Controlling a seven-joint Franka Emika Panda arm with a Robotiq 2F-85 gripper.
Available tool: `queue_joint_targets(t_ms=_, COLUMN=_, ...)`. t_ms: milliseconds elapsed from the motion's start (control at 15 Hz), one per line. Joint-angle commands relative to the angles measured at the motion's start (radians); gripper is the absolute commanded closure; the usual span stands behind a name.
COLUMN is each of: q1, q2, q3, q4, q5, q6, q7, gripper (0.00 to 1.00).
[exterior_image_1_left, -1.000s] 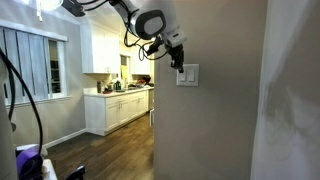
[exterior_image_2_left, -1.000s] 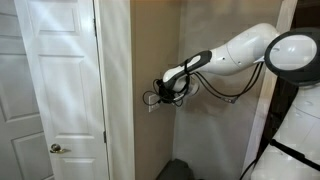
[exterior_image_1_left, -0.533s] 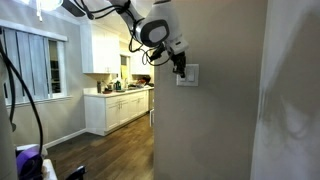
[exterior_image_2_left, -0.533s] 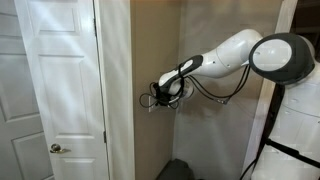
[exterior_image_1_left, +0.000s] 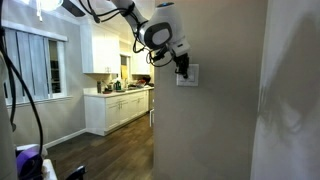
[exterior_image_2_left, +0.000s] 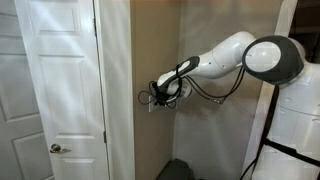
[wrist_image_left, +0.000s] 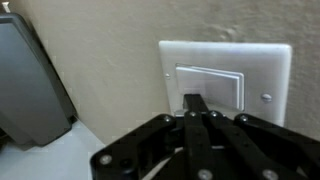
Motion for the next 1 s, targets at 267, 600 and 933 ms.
queue_joint_targets(t_ms=267, q1=0.019, q2=-0.004, q3=-0.008, q4=0.028, q5=0.07, q6=-0.105, q7=0.047, gripper=1.0)
queue_joint_targets(t_ms=600, q1=0.028, q2=-0.004, q3=-0.009, q4=0.025, q5=0.061, q6=-0.168, q7=0.046, gripper=1.0)
queue_joint_targets(t_ms=933, q1=0.036, q2=-0.003, q3=-0.011, q4=0.018, q5=0.035, q6=-0.133, q7=0.045, gripper=1.0)
